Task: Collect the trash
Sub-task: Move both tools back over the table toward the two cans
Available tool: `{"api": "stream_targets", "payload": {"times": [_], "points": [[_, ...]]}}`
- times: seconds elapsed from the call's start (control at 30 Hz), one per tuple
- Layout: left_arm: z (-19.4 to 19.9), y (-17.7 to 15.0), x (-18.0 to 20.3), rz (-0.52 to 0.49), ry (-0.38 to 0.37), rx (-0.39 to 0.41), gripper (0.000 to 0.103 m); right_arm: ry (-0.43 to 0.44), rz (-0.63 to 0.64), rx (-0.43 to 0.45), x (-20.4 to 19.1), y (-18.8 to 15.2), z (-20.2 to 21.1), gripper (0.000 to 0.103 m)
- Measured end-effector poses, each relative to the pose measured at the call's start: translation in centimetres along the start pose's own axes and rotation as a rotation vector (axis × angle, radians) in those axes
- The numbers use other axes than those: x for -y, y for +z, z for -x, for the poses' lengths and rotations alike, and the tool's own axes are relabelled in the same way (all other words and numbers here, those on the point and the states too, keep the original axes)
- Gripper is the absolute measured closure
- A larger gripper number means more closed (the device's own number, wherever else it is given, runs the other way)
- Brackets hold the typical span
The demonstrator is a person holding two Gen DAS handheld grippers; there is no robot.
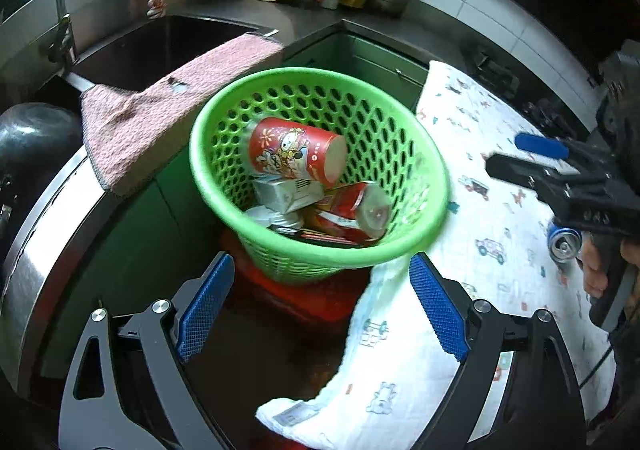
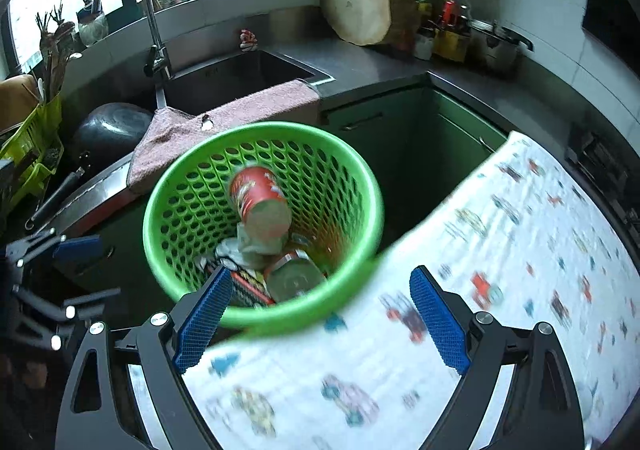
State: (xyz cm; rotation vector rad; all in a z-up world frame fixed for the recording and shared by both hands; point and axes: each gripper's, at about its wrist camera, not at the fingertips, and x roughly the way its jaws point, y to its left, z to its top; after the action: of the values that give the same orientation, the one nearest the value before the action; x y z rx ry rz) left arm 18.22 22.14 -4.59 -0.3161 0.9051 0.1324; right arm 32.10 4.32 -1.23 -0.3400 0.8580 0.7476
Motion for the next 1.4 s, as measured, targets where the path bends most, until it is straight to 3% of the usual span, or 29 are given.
{"api": "stream_targets", "payload": {"times": [0.77, 1.17, 1.4], "points": [[2.2, -0.7, 16.1, -0.231, -0.142, 0.000, 0.010, -0.184, -0.085, -0.064, 13.0, -15.6, 13.4, 0.016], [1.3, -1.1, 24.6, -0.372, -0.169, -0.008, 0.010, -0.232, -0.034, -0.091, 17.7, -19.2, 15.5, 0.016], [-1.5, -0.7, 28.5, -0.429, -0.197, -0.059, 0.010, -0.240, 0.020, -0.151, 20.9, -20.8, 15.2, 0.014]]}}
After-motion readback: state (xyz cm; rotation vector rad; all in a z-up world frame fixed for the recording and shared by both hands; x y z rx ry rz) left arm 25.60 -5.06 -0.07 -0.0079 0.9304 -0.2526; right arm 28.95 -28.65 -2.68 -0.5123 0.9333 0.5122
